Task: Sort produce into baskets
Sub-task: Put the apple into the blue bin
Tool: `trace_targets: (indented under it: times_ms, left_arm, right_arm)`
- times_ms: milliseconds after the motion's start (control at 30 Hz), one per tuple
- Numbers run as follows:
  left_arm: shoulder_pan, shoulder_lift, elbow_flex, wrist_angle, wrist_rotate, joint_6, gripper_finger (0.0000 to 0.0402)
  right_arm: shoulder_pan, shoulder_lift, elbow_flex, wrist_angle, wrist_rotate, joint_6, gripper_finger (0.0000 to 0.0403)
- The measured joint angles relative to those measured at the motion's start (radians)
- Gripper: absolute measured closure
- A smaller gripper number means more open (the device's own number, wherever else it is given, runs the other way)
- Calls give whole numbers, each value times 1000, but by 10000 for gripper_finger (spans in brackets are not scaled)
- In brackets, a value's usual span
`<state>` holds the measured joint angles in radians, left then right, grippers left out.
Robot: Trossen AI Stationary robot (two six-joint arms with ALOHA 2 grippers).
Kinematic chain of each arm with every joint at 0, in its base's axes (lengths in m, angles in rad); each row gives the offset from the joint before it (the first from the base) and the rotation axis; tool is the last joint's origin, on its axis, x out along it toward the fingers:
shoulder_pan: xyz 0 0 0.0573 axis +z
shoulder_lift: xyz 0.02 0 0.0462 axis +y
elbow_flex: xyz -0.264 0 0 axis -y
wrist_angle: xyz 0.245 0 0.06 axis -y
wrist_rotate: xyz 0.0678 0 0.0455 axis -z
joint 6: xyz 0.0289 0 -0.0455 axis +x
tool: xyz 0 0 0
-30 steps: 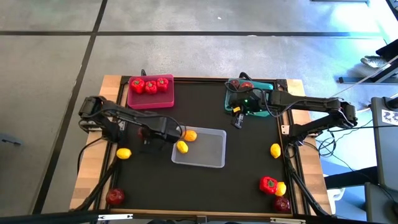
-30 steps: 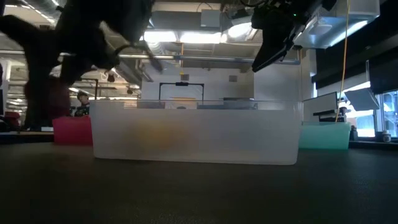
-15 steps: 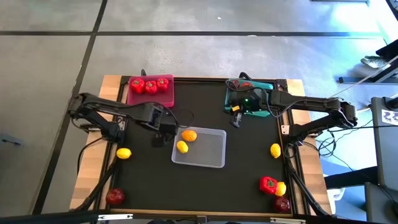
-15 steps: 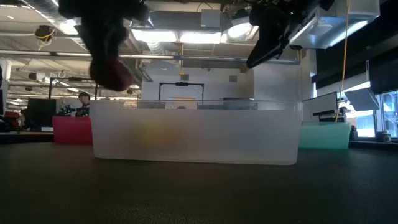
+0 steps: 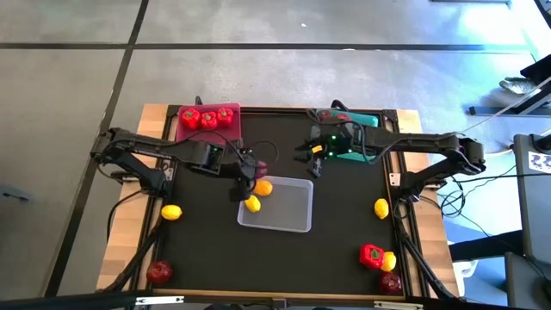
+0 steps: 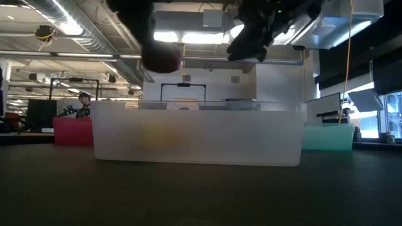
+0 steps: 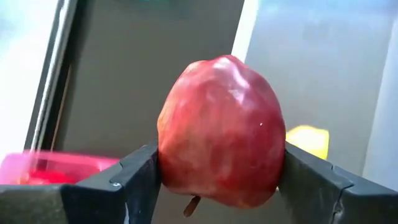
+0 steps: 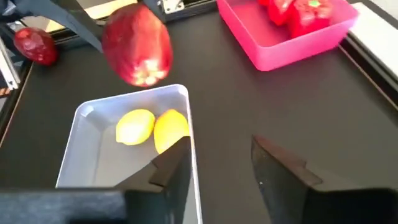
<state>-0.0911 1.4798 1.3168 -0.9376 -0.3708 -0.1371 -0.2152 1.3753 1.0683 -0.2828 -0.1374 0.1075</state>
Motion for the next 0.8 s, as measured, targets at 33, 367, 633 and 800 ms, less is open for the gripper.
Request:
trace_targets:
  times_ms: [33,367,633,800]
  left_arm:
    - [5,0,0,30,-2,15,134]
    - [57,0,0,219,-2,127,134]
    - [89,0,0,224,-2,145,134]
    - [100,0,0,229,-1,140,134]
  right_arm:
    - [1,13,0,20,-7,1,226]
    - [41,87,0,198,-38,-39,217]
    - [45,88,-1,250,-34,-58,236]
    - [45,60,1,327,-31,-60,237]
